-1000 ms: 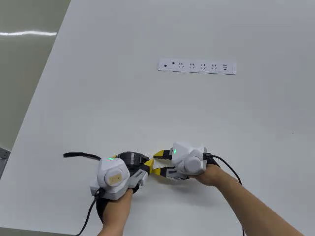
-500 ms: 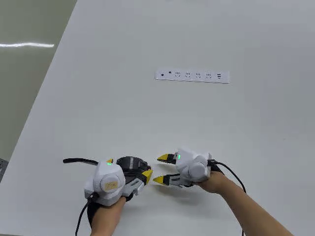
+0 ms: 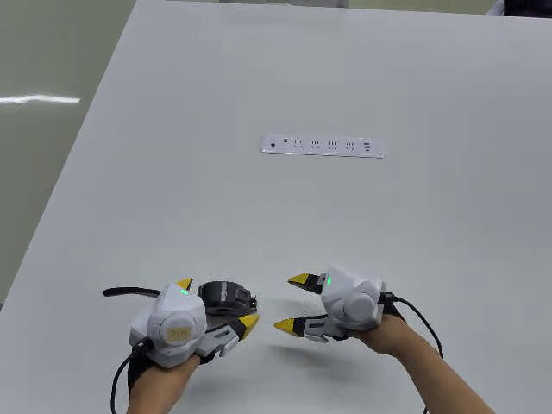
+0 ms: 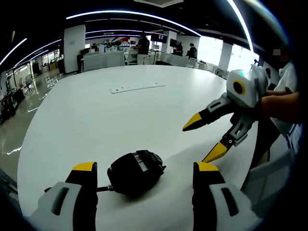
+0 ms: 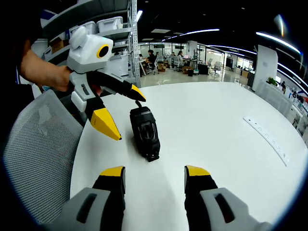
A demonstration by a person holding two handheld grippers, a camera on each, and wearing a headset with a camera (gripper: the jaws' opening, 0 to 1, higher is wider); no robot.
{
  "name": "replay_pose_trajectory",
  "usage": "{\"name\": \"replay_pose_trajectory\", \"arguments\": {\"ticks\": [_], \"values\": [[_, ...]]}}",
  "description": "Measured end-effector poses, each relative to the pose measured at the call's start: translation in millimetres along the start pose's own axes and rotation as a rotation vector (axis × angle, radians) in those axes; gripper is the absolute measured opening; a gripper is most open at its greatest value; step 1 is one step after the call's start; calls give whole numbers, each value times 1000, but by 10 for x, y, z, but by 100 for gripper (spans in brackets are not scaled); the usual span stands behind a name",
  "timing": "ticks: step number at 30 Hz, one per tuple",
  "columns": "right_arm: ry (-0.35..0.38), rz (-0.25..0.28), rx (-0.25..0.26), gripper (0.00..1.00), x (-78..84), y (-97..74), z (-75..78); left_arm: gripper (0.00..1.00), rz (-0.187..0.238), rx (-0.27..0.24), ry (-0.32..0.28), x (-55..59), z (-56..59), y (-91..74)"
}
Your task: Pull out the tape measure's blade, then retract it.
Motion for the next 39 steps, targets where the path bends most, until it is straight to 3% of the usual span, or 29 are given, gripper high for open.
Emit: {"name": "replay_pose_trajectory", "arguments": {"ticks": [1, 7, 14, 25, 32, 39], "values": [[14, 1, 14, 50, 8, -42, -6, 80, 2, 26, 9, -5, 10, -20], [75, 24, 60, 56, 37, -243, -47, 81, 3, 60, 25, -3, -14, -130], [107, 51, 126, 63, 37, -478, -94, 86, 22, 68, 41, -1, -67, -253], [147, 62, 176, 75, 166, -799, -197, 92, 15, 91, 86, 64, -215, -501], [189, 70, 215, 80, 260, -1001, -249, 99, 15, 131, 134, 79, -228, -607], [230, 91, 258, 86, 323, -1201, -289, 99, 37, 151, 134, 98, -226, -719]]}}
Point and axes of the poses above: the centre of the closed fingertips' face, and the gripper's own axes: y roughly forward along the fingers, z roughly to its right, x roughly out of its underside, the point moved 6 cm from there along -y, roughly backward along the fingers, and after that the axes turned 12 degrees about y, right-handed, at the moved point
